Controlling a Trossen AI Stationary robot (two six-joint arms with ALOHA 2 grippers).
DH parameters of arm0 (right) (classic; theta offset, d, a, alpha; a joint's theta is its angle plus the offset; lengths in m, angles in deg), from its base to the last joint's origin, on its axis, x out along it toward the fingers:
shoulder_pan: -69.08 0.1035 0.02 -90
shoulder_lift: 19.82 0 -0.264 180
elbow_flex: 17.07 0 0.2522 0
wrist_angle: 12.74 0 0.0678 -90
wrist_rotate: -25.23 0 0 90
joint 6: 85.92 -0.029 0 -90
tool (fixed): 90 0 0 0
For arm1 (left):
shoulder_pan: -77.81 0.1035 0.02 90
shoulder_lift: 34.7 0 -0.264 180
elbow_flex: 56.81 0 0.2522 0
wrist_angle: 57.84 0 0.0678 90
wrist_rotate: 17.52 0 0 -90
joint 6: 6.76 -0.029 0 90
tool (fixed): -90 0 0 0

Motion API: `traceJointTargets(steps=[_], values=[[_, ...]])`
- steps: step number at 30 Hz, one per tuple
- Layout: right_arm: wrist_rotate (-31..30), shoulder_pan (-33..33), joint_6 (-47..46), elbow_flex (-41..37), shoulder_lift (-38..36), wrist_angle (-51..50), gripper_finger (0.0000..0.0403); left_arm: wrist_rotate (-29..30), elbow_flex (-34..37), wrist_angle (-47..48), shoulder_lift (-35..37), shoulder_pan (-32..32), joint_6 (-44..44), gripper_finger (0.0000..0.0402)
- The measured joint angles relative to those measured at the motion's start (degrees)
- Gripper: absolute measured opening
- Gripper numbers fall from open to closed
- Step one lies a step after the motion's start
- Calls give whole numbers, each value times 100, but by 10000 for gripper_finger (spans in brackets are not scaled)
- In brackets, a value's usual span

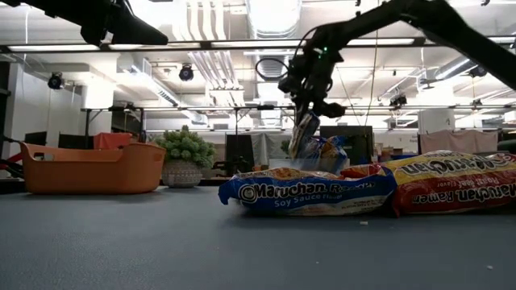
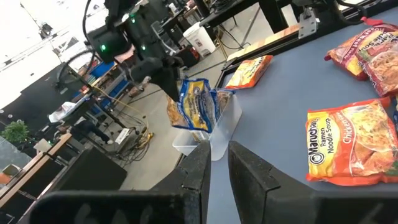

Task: Sort Maruchan noodles
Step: Put the blue noodle pack into the transparent bin

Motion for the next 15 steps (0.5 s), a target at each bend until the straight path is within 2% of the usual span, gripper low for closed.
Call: traceJointTargets(steps=[5,15], values=[[228,-42,42,2,192,-31,93,-2,0,0,-2,0,0,39],[222,-35,171,-1,394,57,94,-2,0,0,-2,0,2,39]])
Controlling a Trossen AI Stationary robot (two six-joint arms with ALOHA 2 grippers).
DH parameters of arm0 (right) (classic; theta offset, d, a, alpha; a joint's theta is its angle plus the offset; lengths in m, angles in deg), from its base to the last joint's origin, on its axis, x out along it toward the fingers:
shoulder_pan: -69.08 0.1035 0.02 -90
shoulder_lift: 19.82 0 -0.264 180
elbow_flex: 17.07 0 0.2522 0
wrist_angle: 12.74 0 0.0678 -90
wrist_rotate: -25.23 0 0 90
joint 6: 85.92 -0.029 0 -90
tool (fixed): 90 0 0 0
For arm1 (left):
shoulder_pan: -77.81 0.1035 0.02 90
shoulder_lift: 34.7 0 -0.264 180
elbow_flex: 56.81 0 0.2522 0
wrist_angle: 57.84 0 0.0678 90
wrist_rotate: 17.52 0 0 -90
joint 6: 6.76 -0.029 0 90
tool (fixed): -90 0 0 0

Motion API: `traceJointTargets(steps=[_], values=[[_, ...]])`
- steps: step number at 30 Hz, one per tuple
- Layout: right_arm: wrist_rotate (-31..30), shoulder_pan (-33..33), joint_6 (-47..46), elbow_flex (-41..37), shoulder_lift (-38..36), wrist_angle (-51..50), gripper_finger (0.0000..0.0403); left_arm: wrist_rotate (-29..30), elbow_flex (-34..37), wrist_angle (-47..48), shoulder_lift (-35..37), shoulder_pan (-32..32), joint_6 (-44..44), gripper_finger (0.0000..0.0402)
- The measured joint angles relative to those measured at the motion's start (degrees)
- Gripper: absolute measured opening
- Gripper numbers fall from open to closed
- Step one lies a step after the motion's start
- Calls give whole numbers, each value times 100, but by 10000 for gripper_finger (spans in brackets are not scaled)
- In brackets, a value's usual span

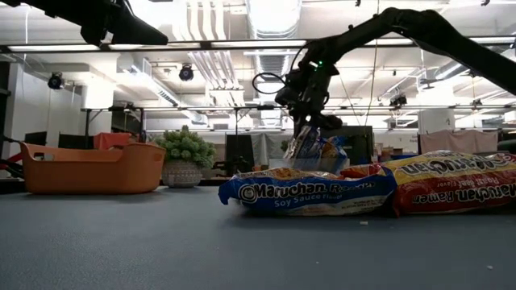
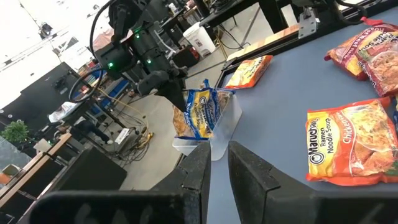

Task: Sort Maruchan noodles
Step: Put the blue noodle pack into the transparent bin, then put the orange noodle pack into the orange bin

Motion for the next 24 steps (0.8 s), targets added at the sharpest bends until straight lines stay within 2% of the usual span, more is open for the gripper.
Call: traceJointTargets(steps=[15,24], values=[[-149,11,-39,-4,0,136,182,0,2,-2,0,0,1,39],[-154,11,-24,-4,0,277,178,-2,2,-2,0,0,1,39]])
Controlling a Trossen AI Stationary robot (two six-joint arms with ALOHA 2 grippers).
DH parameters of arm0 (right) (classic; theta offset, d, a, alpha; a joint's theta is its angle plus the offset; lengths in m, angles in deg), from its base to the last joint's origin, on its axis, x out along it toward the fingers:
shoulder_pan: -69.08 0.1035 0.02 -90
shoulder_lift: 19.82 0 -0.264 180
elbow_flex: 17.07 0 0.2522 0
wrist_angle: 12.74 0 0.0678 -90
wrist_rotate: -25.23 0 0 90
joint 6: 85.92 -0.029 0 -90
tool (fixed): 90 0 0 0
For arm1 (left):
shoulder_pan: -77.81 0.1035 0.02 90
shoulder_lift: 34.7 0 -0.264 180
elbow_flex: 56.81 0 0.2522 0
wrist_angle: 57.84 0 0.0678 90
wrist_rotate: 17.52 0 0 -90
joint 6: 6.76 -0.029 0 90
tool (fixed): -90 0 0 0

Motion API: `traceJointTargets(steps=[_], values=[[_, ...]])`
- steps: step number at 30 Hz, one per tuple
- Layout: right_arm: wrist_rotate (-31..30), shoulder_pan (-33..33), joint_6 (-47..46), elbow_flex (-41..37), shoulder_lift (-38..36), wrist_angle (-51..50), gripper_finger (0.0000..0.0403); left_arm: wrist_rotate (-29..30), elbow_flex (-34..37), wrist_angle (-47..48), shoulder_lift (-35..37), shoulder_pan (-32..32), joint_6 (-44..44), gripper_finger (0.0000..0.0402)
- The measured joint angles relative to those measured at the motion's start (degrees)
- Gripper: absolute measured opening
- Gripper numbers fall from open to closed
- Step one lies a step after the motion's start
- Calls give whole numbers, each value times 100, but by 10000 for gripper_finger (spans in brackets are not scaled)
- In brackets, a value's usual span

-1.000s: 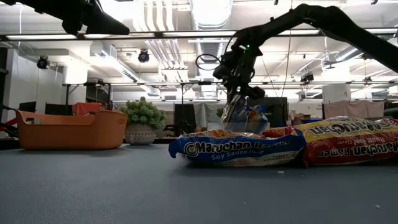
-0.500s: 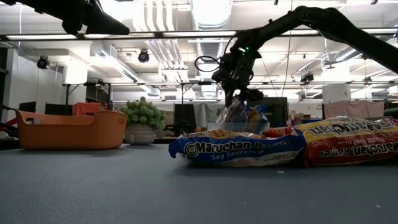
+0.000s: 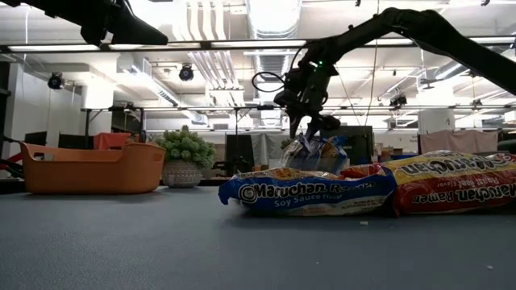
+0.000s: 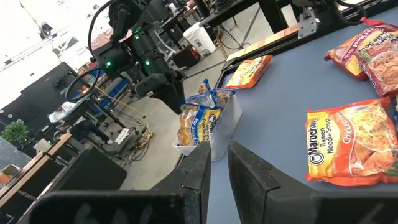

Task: Sort Maruchan noodles
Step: Put the orange noodle pack into the orange bin

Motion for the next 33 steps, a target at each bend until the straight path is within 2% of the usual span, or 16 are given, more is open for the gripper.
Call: traceJointTargets(steps=[6,12,15,22,27,33], values=[[-21,29,-83,0,0,645,164,0,0,-1,1,0,0,39],[-148,170,306,-11,-316,564,153,0,0,-2,0,0,0,39],[-451,425,501,-10,-586,578,153,0,0,-2,0,0,0,39],[-750,1324,970,-173,-1261,649,151,-2,0,-7,0,0,2,39],[-951,2088,1014,-1009,-1792,1225,150,-2,1,-12,0,0,29,39],[-951,2934,602,-2752,-2531,2609,150,-49,2,-42,0,-2,129,39]])
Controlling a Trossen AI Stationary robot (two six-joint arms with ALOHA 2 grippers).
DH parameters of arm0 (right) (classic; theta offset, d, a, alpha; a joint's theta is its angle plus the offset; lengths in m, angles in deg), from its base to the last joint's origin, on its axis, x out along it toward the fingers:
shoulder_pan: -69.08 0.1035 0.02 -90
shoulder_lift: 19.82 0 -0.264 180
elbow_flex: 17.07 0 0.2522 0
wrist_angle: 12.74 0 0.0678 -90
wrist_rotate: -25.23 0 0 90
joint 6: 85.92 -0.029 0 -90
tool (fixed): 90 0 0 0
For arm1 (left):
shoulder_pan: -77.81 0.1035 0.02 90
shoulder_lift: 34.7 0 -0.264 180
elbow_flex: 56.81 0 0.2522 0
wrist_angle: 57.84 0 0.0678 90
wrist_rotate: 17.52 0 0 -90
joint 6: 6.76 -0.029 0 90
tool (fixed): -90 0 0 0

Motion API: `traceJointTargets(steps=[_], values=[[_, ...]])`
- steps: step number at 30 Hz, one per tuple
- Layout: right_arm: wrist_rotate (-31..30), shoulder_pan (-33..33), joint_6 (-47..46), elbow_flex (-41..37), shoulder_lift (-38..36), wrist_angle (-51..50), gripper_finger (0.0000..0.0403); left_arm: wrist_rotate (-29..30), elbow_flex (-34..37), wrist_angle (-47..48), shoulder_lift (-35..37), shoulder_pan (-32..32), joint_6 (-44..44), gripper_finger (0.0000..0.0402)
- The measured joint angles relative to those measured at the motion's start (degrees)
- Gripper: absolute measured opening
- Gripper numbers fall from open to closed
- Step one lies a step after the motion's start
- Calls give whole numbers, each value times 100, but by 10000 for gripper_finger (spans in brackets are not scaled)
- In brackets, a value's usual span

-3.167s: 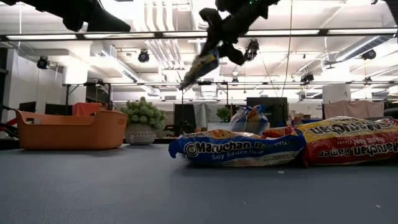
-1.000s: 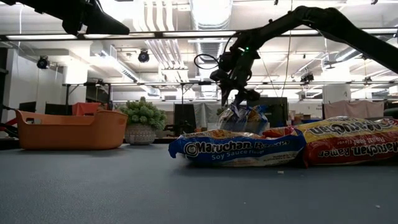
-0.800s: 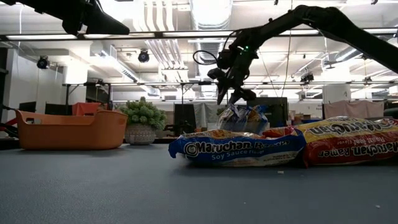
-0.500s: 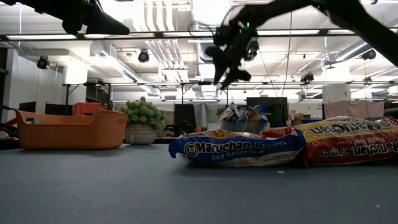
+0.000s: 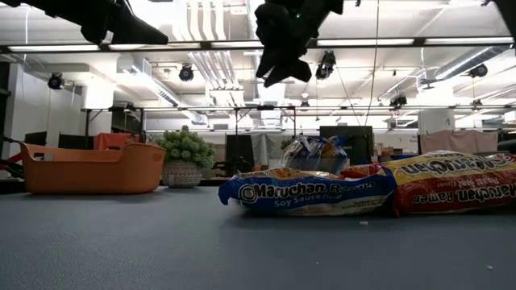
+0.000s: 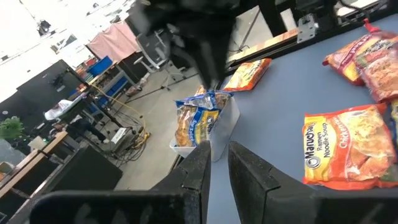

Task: Sort Maruchan noodles
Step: Put the orange noodle pack into the orange bin

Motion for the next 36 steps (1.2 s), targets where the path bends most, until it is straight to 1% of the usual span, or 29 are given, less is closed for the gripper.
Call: traceJointTargets(steps=[7,11,14,21,27,30,34,36], values=[[0,861,-1012,-2232,-603,2142,150,-570,2,-177,1,2,4,39],[5,1229,-1651,-3171,-715,3065,150,-616,2,-237,-20,6,6,39],[3,1408,-2059,-3690,-758,3485,150,-634,2,-322,-115,8,28,39],[3,1654,-2707,-4548,-780,3549,150,-727,2,-842,-629,11,37,39],[-11,1683,-2831,-4974,-1029,3603,150,-768,2,-1258,-1187,11,33,39],[-167,1684,-2821,-5114,-1277,3505,150,-932,2,-1543,-1443,30,71,39],[-300,1682,-2737,-5271,-1734,3515,150,-1269,2,-1909,-1770,114,332,39],[-458,1682,-2720,-5386,-1971,3536,150,-1464,2,-2098,-1949,185,488,39]])
